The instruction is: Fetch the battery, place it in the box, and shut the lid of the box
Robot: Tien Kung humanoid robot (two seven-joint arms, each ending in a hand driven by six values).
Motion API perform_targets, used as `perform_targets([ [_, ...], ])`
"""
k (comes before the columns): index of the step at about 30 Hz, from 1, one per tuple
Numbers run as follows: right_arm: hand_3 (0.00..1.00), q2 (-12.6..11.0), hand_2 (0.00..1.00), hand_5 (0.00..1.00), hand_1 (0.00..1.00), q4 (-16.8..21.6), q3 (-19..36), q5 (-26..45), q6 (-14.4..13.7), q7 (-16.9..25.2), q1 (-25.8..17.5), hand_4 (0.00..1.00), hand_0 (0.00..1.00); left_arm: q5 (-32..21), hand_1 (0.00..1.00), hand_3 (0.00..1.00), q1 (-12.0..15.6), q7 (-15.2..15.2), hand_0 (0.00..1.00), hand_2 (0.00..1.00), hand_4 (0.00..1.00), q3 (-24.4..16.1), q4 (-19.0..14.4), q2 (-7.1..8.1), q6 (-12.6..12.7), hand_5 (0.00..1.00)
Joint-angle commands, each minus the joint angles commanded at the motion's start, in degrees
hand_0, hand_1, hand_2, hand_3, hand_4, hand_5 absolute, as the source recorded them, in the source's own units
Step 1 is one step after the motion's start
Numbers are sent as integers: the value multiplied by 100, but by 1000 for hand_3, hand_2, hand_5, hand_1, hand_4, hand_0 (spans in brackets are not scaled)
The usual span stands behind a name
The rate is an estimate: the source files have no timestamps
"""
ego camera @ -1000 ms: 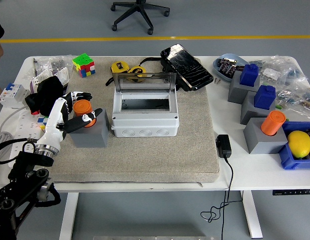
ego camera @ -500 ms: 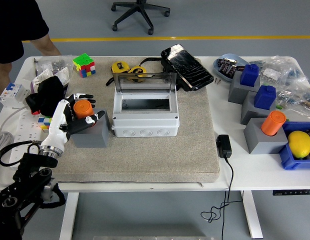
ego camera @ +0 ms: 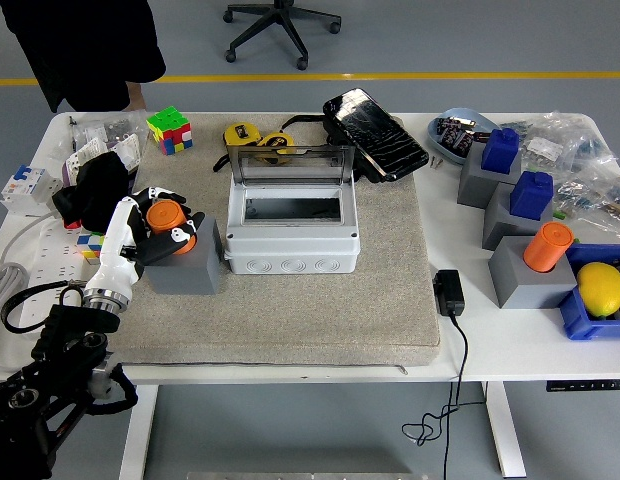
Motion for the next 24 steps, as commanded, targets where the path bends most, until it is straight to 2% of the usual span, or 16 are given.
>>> perform_targets([
  [1,544,-3,656,408,644,-1,-9,2,-1,-2,0,870,582,11,316,346,-7,-2,292,328,742,-11,-13,1,9,2],
  [12,544,5,656,408,644,-1,-10,12,1,-3,9,870,583,44,294,315,-39,1,272,315,715,-13,-14,-7,34,2],
  [13,544,5,657,408,644,-2,-13,13,1,-4,9,870,582,44,228,248,-39,2,239,262,623,-13,-15,-8,33,2],
  [18,544,3,657,408,644,0,-18,14,-2,-1,8,870,582,33,228,248,-48,-36,239,262,623,-21,-30,-10,30,2],
  [19,543,2,657,408,644,0,-19,15,-2,0,9,870,582,34,160,182,-49,-45,208,185,450,-23,-36,-9,30,2],
  [24,543,3,657,408,644,2,-24,12,-15,26,13,870,582,66,160,182,-51,-70,208,185,450,-47,-159,-4,34,2],
])
